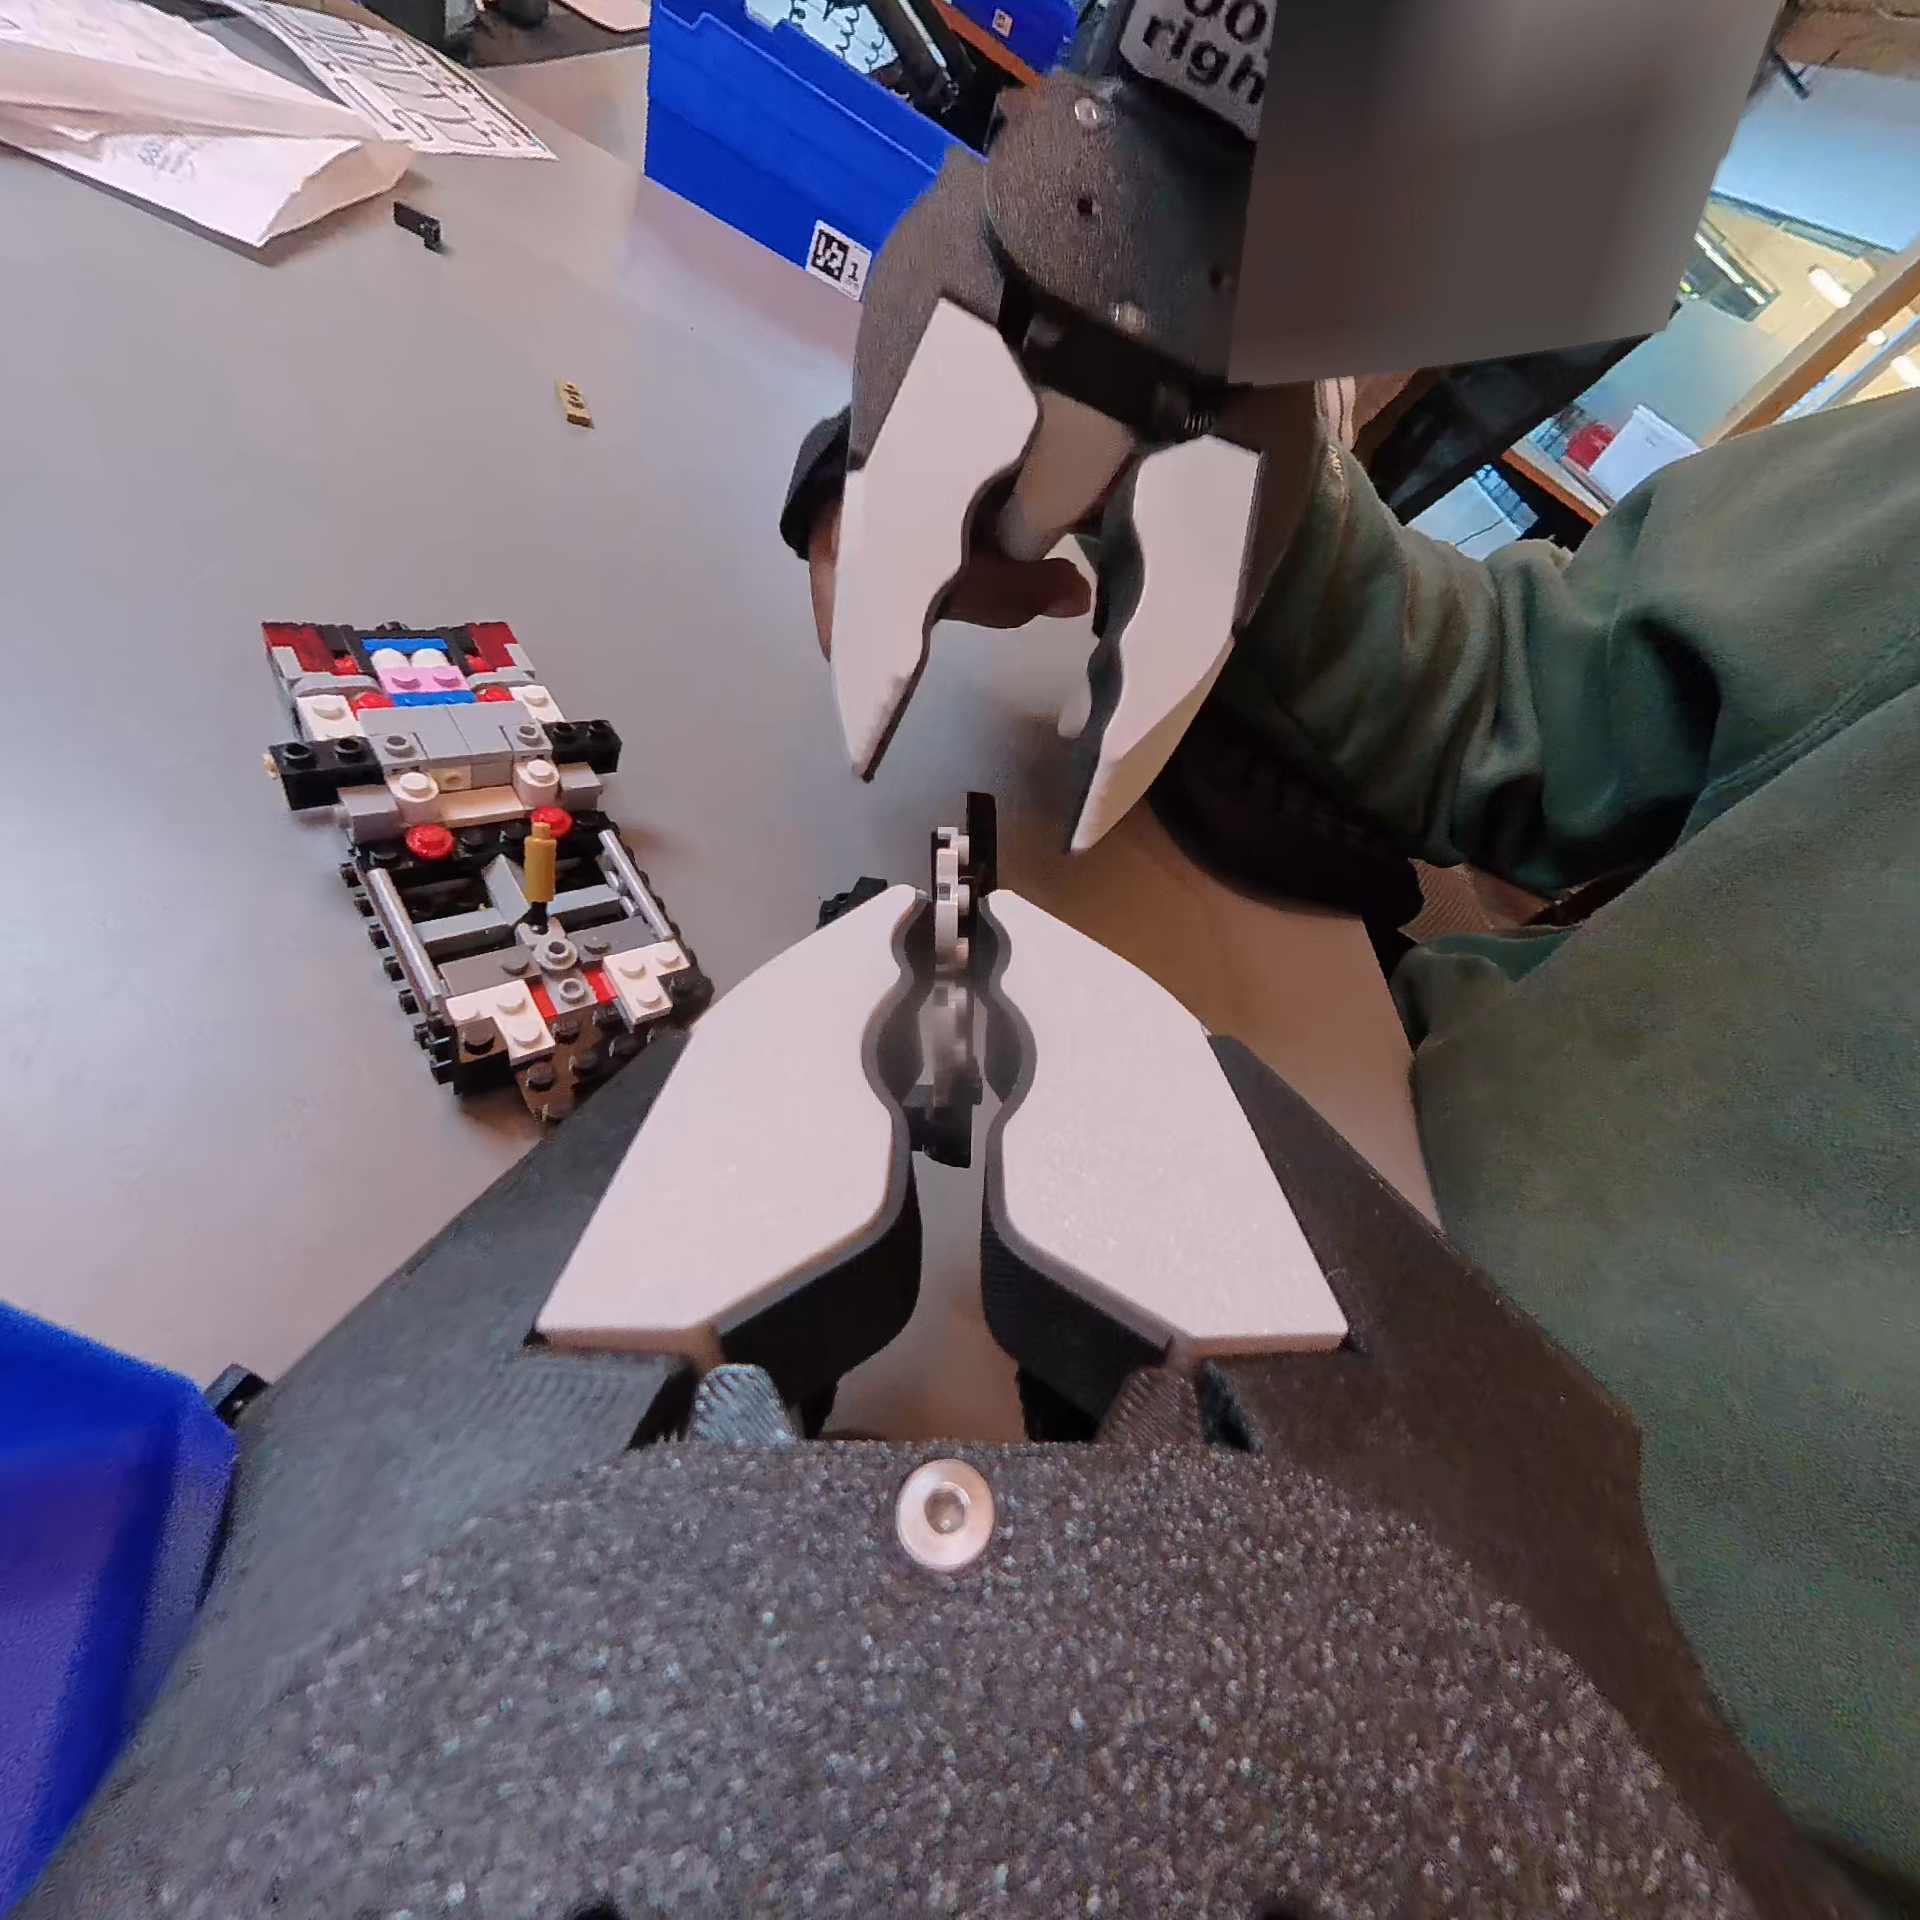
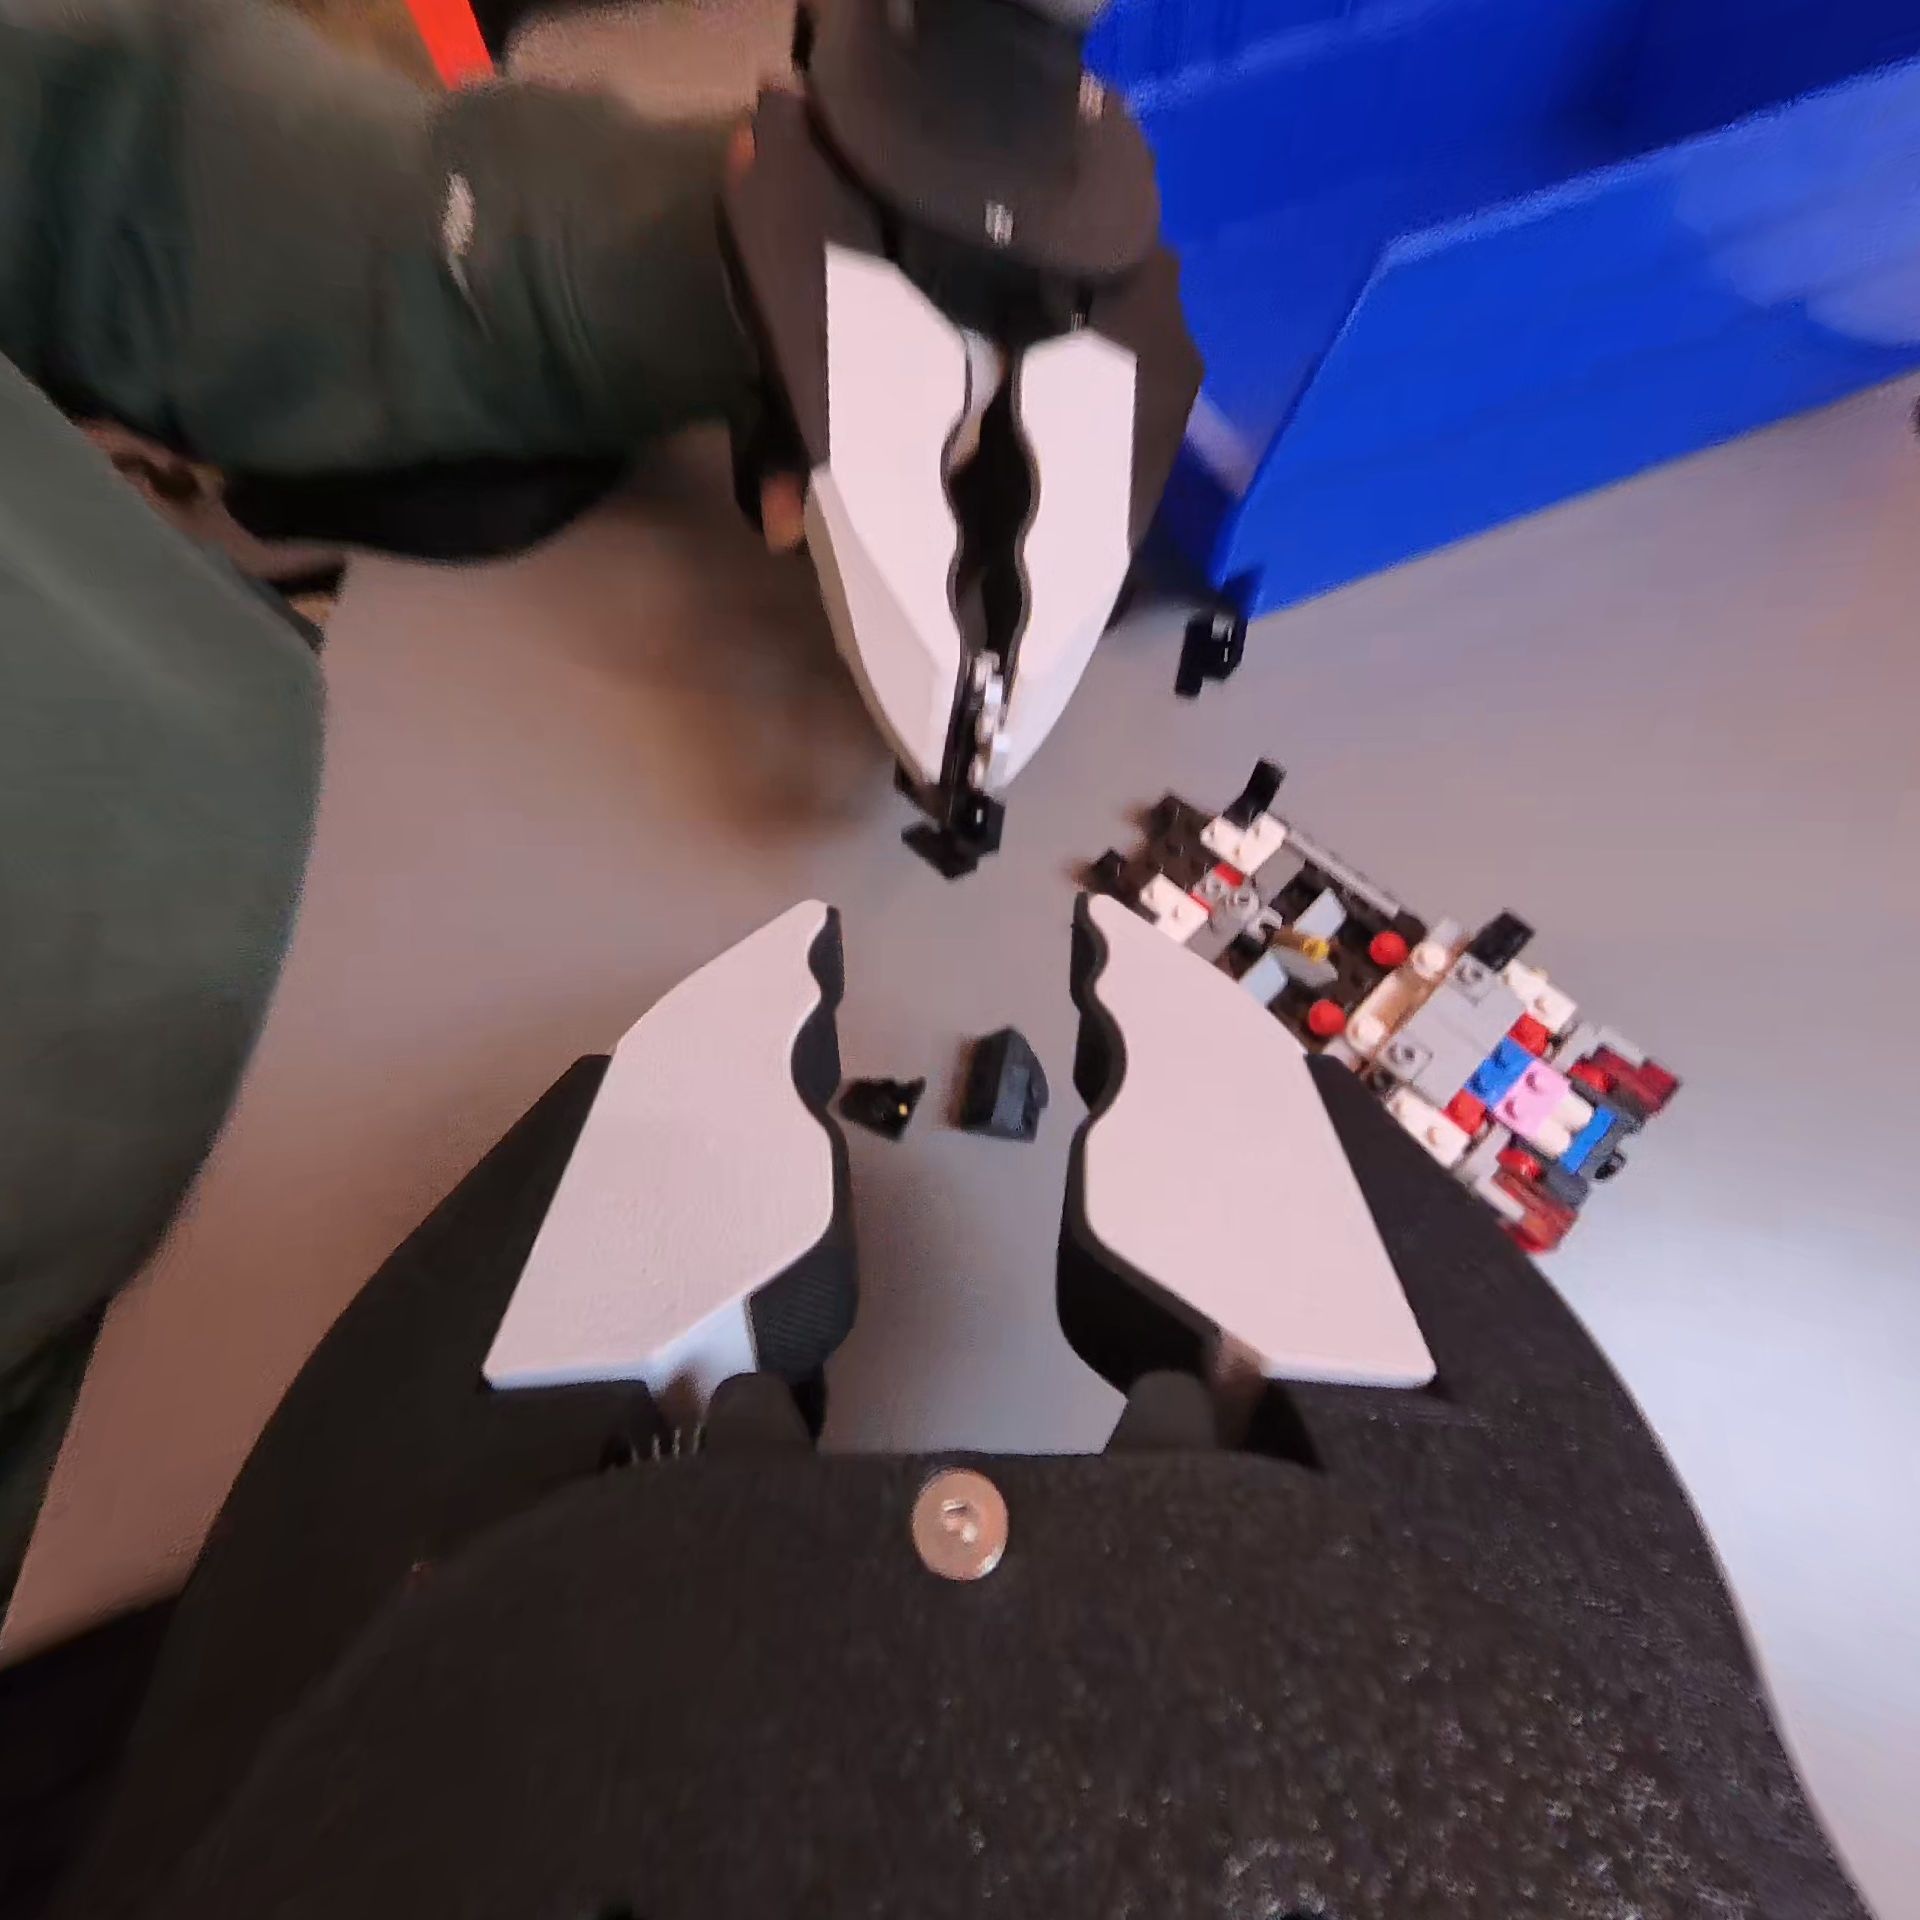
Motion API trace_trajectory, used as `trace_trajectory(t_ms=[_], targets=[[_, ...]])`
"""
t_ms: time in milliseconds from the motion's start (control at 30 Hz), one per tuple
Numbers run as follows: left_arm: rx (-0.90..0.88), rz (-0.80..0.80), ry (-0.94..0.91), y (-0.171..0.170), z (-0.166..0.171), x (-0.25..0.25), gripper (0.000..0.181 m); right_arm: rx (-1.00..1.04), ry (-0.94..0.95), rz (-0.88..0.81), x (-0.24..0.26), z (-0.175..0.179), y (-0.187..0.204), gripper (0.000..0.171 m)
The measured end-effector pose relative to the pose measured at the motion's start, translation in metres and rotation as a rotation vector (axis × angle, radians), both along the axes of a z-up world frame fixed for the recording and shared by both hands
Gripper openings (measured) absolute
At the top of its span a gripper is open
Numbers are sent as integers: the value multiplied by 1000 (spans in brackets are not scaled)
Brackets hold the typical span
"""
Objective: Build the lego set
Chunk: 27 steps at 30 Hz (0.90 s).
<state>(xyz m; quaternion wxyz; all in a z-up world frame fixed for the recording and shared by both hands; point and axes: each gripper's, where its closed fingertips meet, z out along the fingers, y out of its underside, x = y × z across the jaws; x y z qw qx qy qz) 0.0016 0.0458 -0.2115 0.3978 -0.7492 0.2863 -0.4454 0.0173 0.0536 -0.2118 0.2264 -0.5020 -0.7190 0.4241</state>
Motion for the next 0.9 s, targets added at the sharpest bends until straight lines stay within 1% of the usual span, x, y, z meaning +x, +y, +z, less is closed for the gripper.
trace_trajectory(t_ms=[100, 133, 200, 367, 467, 567, 800, 833, 900], targets=[[20, -24, 11, -3, 0, 5, 6, -57, 74, 2, -9, 12, -6, 41], [28, -32, 21, -4, -1, 7, 6, -71, 85, 10, -11, 14, -9, 38], [50, -47, 39, -7, -2, 10, 6, -77, 85, 23, -14, 11, -13, 30], [70, -66, 69, -10, -4, 14, 6, -97, 66, 55, -15, 4, -20, 18], [73, -74, 87, -11, -6, 13, 6, -91, 58, 63, -15, 1, -22, 16], [88, -85, 109, -13, -9, 15, 6, -94, 44, 69, -13, -1, -21, 8], [128, -88, 143, -13, -10, 14, 7, -115, 40, 76, -14, -3, -22, 6], [143, -82, 122, -13, -6, 13, 11, -121, 66, 66, -15, 2, -19, 6], [170, -46, 67, -9, 9, 8, 29, -154, 131, 27, -15, 15, -9, 6]])
